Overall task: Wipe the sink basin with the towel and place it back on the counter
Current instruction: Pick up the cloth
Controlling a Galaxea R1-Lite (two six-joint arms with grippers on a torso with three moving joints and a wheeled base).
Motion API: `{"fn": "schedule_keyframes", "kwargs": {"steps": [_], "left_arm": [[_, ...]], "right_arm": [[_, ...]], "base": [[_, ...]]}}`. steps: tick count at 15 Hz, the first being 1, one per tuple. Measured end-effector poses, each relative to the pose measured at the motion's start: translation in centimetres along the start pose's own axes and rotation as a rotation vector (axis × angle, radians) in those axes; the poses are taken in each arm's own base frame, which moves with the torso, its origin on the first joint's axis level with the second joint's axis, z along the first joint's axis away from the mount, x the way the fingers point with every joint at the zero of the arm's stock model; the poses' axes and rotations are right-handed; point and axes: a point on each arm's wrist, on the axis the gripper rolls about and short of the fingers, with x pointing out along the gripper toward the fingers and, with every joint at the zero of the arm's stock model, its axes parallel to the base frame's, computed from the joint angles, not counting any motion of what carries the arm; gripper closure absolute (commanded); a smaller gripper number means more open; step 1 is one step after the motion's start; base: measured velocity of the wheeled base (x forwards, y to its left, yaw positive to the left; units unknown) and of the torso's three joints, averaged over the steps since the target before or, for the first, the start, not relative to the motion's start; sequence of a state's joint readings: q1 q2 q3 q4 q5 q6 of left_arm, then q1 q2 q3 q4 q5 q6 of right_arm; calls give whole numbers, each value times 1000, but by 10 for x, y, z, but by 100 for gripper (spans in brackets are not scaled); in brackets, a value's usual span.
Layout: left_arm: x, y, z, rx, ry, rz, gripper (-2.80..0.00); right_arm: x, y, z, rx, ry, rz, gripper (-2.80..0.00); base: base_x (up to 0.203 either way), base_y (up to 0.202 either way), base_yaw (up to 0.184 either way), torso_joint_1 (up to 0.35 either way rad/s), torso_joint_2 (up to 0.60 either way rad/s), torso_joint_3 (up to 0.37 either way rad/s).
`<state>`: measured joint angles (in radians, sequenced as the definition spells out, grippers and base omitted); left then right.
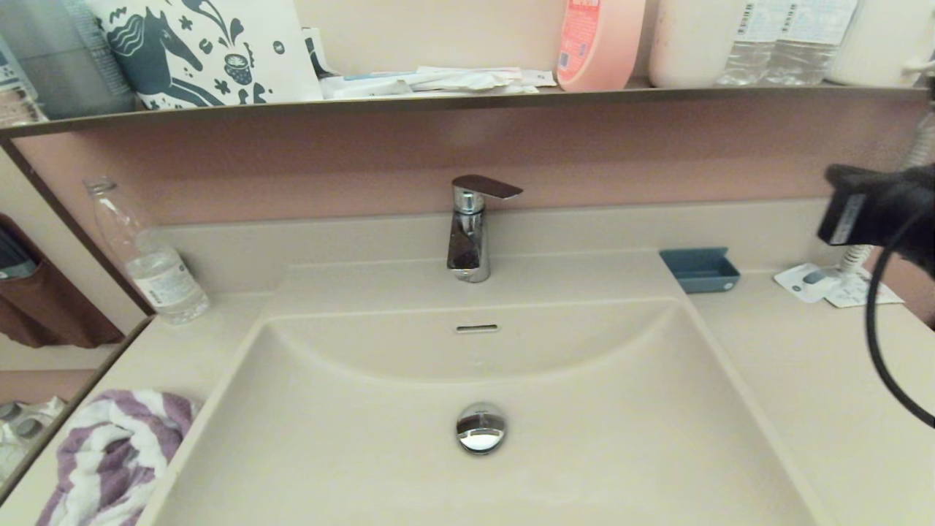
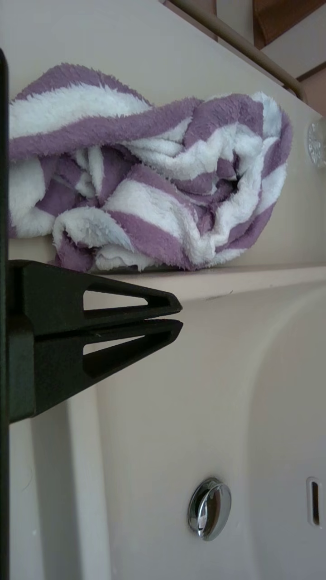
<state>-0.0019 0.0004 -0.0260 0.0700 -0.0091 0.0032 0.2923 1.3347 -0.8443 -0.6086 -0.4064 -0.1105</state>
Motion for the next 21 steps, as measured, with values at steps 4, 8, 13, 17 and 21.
{"fn": "schedule_keyframes", "kwargs": {"steps": [4, 8, 13, 17, 21], "left_arm": [[0, 0, 0, 0, 0, 0, 0], [0, 0, 0, 0, 0, 0, 0], [0, 0, 0, 0, 0, 0, 0], [0, 0, 0, 0, 0, 0, 0], [0, 0, 0, 0, 0, 0, 0]], "right_arm": [[-83, -49, 8, 22, -74, -113, 0], [-175, -83, -6, 15, -70, -267, 0], [-234, -88, -59, 4, -3, -334, 0], [-251, -83, -110, 9, -15, -201, 0], [-253, -77, -147, 47, 12, -41, 0]], "base": [[0, 0, 0, 0, 0, 0], [0, 0, 0, 0, 0, 0], [0, 0, 0, 0, 0, 0], [0, 0, 0, 0, 0, 0], [0, 0, 0, 0, 0, 0]]}}
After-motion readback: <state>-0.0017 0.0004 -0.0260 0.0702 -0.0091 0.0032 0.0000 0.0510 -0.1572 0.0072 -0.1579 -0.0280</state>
